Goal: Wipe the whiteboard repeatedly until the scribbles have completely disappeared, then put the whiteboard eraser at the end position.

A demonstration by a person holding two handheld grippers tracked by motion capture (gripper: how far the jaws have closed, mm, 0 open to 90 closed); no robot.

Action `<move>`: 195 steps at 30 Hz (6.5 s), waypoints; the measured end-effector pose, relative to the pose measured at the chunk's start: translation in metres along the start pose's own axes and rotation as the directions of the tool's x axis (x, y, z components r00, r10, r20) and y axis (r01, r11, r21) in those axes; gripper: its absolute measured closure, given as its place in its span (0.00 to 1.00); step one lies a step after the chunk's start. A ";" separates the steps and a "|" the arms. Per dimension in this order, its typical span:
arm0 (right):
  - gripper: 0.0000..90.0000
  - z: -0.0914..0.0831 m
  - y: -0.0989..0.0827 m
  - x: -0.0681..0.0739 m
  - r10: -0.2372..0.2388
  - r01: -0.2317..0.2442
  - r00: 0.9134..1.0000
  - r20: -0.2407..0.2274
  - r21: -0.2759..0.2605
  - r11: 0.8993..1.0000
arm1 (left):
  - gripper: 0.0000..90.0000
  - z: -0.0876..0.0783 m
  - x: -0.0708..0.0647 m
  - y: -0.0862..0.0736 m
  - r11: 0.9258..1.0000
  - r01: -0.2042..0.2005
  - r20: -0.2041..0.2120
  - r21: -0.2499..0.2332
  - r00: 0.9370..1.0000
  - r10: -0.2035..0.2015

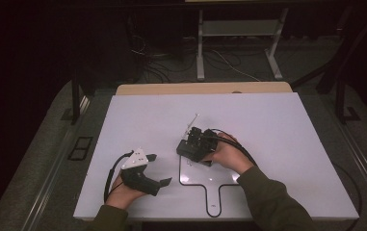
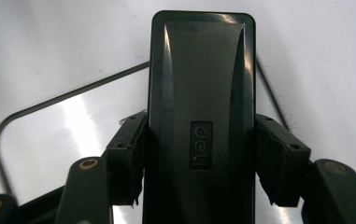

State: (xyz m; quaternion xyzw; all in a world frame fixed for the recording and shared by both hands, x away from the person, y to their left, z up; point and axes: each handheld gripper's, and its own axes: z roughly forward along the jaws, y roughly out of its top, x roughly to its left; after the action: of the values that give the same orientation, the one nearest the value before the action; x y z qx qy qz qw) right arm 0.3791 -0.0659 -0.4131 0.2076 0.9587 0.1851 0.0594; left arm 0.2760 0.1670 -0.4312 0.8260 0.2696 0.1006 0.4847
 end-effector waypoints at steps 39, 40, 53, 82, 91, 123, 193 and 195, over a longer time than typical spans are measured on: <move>0.43 -0.002 -0.008 -0.002 0.012 -0.013 1.000 -0.019 -0.012 1.000 | 0.00 0.002 -0.001 0.000 1.000 -0.003 0.007 0.001 1.000 0.003; 0.43 -0.002 -0.008 -0.005 0.021 -0.021 1.000 -0.017 -0.013 1.000 | 0.00 0.002 -0.001 0.000 1.000 -0.005 0.008 0.003 1.000 0.005; 0.43 -0.010 -0.014 -0.018 0.086 -0.088 0.995 -0.044 -0.057 0.994 | 0.00 0.002 -0.001 0.000 1.000 -0.003 0.009 0.001 1.000 0.003; 0.43 -0.045 -0.014 -0.077 0.212 -0.212 0.977 -0.020 -0.121 0.970 | 0.00 0.007 -0.001 -0.003 1.000 -0.018 0.027 0.019 0.999 0.018; 0.43 -0.046 -0.009 -0.106 0.259 -0.256 0.966 0.010 -0.109 0.960 | 0.00 0.006 -0.001 -0.003 0.999 -0.023 0.031 0.022 0.999 0.023; 0.42 0.013 -0.007 -0.147 0.316 -0.314 0.949 0.016 -0.082 0.946 | 0.00 0.004 -0.002 -0.002 1.000 -0.021 0.028 0.013 0.999 0.020; 0.12 -0.070 -0.126 -0.047 0.330 -0.306 0.944 -0.032 -0.466 0.830 | 0.00 0.004 -0.002 -0.002 1.000 -0.015 0.026 0.015 1.000 0.014; 0.12 -0.072 -0.135 -0.042 0.334 -0.311 0.942 -0.042 -0.486 0.817 | 0.00 0.004 -0.002 -0.003 1.000 -0.014 0.025 0.015 1.000 0.014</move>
State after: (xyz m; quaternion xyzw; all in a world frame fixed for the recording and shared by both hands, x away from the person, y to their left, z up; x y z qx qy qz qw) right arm 0.3524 -0.2214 -0.3964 0.3494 0.8305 0.4224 0.0987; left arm 0.2748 0.1640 -0.4350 0.8327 0.2584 0.0916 0.4812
